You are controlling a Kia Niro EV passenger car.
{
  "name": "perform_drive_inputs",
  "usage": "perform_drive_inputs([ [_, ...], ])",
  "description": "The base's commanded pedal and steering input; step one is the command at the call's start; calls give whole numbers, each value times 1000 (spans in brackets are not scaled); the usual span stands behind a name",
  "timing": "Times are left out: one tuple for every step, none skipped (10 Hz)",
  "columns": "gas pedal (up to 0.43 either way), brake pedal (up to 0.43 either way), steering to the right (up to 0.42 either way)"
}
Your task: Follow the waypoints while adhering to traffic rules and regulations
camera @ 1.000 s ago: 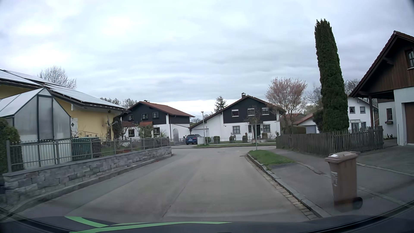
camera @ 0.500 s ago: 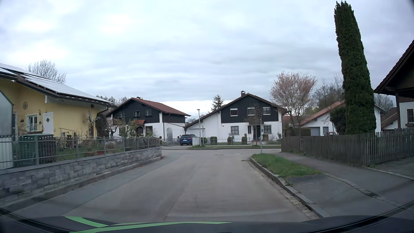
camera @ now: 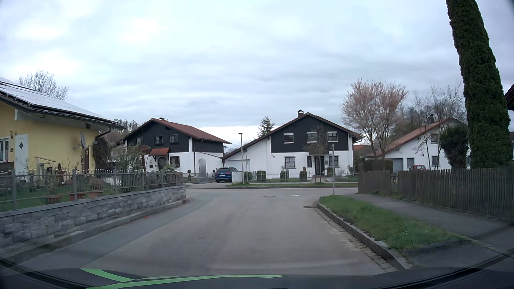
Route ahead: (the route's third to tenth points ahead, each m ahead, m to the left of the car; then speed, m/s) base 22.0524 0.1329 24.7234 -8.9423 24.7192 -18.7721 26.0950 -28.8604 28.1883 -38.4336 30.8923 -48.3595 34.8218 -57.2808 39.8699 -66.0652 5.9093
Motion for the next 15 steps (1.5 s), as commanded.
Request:
perform_drive_inputs([
  [0, 85, 18],
  [0, 91, 18],
  [0, 98, 19],
  [0, 98, 19],
  [0, 104, 19],
  [0, 110, 19],
  [0, 116, 19],
  [0, 128, 19],
  [0, 134, 19],
  [0, 146, 19],
  [0, 152, 19],
  [0, 159, 19],
  [0, 171, 20],
  [0, 183, 20],
  [0, 189, 21],
])
